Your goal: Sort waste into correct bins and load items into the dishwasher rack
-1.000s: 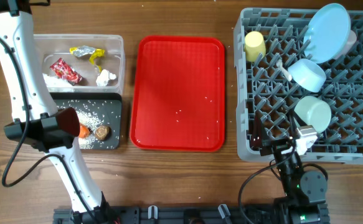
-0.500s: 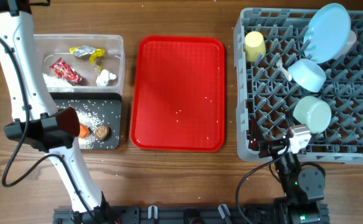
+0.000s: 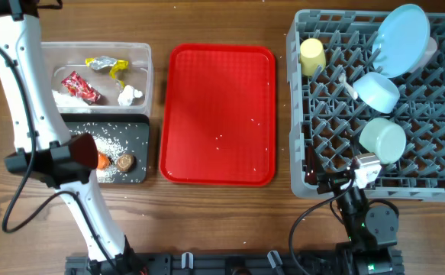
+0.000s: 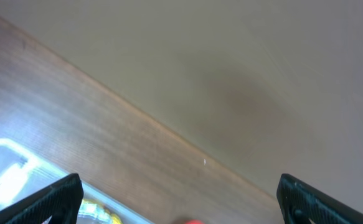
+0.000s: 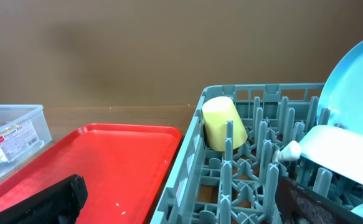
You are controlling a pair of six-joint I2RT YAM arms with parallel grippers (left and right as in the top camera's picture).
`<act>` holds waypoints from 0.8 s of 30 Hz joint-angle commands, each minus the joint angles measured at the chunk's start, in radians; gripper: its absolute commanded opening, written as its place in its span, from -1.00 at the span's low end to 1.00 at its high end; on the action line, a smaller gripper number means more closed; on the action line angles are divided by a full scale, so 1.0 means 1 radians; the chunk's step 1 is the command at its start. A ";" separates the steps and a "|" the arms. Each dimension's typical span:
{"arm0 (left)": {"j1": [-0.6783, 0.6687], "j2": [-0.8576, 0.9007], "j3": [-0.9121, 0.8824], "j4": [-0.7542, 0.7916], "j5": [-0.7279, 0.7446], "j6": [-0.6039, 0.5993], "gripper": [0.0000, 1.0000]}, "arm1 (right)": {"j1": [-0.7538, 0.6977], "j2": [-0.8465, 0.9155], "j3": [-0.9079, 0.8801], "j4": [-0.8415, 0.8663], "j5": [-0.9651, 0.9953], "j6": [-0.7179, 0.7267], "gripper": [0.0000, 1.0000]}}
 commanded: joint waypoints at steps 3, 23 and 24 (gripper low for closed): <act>-0.010 -0.455 -0.137 -0.023 0.005 -0.005 1.00 | 0.000 -0.011 -0.001 0.003 -0.016 -0.017 0.99; -0.010 -1.759 -2.099 0.617 0.016 -0.039 1.00 | 0.000 -0.011 -0.001 0.003 -0.016 -0.017 0.99; -0.010 -1.786 -2.155 0.672 0.016 -0.039 1.00 | 0.000 -0.011 -0.001 0.003 -0.016 -0.017 1.00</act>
